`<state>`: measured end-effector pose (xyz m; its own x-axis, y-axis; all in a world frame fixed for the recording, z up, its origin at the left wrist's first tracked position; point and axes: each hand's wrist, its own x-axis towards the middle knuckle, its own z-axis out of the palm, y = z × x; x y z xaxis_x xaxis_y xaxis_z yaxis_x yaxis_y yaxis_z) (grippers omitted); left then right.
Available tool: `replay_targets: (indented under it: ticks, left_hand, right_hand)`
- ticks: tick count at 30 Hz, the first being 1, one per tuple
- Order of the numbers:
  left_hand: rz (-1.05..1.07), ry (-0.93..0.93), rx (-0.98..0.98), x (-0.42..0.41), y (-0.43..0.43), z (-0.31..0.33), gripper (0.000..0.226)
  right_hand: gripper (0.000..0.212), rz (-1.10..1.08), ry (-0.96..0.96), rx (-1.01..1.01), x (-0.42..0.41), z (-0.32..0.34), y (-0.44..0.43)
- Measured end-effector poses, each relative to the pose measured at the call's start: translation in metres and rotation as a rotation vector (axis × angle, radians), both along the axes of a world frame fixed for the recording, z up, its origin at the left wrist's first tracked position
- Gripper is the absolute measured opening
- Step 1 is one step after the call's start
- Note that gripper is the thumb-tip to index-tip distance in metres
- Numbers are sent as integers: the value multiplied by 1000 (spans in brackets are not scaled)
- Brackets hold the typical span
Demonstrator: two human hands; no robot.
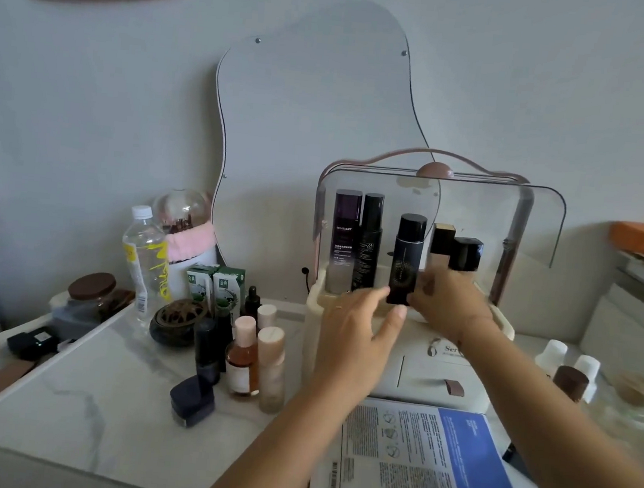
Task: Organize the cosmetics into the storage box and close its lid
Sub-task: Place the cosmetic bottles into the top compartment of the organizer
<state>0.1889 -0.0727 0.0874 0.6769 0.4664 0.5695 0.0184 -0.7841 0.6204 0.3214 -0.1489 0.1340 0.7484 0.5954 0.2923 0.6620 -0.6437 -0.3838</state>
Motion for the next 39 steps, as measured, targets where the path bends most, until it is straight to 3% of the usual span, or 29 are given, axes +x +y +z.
replay_targets:
  ticks: [4,9,12,18,25,31,39]
  left_hand:
    - [93,38,-126,26,9,22,48]
    - [145,281,-174,74,18,42,49]
    - [247,337,-110,93,19,47,29]
    - [276,394,-156,117,22,44,38]
    - [418,378,-44,125,26,41,24]
    - [485,387,37,125,32,39,38]
    - [500,459,122,121,34,39,28]
  right_hand:
    - [21,7,-145,75,-26,-14,-33]
    - [28,26,-294,-98,-37,-27,-61]
    - [29,2,-222,9,-42,-38,-67]
    - [41,6,-220,67,-33,-49,-70]
    - [43,24,-215,117,-31,-50,-70]
    - [44,32,-210,151,-31,-51,-70]
    - [45,38,-218,192,-32,-53,-71]
